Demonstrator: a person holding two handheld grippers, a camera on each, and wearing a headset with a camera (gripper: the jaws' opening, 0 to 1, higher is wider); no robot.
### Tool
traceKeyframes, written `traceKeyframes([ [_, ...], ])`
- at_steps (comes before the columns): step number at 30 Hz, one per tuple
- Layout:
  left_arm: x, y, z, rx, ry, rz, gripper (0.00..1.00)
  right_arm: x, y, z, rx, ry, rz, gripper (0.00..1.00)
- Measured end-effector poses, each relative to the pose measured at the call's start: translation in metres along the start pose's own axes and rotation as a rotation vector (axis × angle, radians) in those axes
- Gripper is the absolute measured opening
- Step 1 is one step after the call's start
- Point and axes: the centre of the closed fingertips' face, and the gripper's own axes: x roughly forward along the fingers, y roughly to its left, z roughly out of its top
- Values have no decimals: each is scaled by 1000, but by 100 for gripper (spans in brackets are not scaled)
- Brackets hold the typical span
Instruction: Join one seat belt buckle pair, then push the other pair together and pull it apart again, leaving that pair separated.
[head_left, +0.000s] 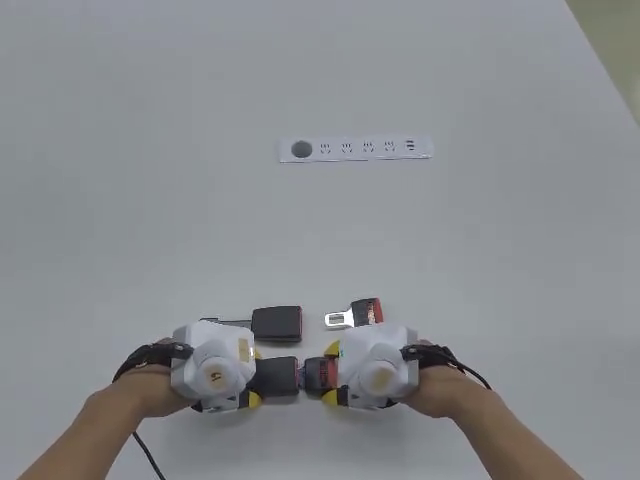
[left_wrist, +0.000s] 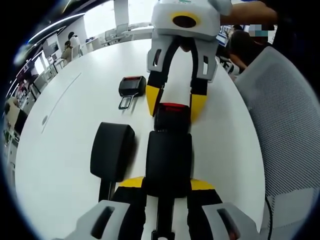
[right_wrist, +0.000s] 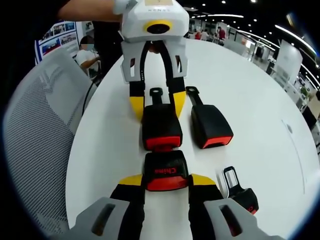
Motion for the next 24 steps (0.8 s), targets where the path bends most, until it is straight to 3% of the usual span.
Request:
traceKeyframes([
  [8,-2,-3,4,37,19,-3,31,1,0,1,10,-7,3,28],
  [13,-2,0,0,15,-19,2,31,0,-1,-2,-19,-40,10,28],
  [18,-2,2,-3,27,-29,-6,31,2,-3,-3,-8,-73,16,28],
  [24,-3,0,3,9,-33,6,31,6,-4,0,25,-53,6,28],
])
